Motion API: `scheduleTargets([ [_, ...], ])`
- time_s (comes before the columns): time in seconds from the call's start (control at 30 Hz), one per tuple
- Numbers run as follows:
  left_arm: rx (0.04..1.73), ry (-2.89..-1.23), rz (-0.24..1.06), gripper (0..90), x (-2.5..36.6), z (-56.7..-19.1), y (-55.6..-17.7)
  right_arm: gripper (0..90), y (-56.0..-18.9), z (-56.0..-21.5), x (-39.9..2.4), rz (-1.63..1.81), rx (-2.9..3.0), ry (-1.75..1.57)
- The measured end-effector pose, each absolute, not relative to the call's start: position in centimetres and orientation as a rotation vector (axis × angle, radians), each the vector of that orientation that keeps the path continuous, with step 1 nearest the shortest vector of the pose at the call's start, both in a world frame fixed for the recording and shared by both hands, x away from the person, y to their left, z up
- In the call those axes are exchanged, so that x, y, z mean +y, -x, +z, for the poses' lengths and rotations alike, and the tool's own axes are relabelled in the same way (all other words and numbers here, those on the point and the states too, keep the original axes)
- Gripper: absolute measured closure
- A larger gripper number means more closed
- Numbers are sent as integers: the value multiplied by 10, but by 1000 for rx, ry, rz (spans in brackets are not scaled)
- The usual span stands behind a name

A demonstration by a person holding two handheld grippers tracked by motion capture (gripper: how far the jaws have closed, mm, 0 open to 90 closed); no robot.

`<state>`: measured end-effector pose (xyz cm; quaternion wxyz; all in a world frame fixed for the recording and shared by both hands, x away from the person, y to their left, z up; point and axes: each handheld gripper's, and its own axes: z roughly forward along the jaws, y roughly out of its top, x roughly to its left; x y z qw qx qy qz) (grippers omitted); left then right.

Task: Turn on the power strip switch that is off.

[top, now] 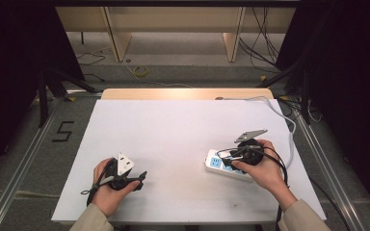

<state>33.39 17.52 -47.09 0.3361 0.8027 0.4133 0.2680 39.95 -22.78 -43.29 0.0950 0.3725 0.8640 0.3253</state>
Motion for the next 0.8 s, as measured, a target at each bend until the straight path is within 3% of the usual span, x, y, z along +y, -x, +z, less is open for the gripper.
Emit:
scheduleTargets([
  [0.8, 1095, -2086, 695, 233, 178, -472, -335, 480, -371, -447, -255, 1072, 2489, -1080],
])
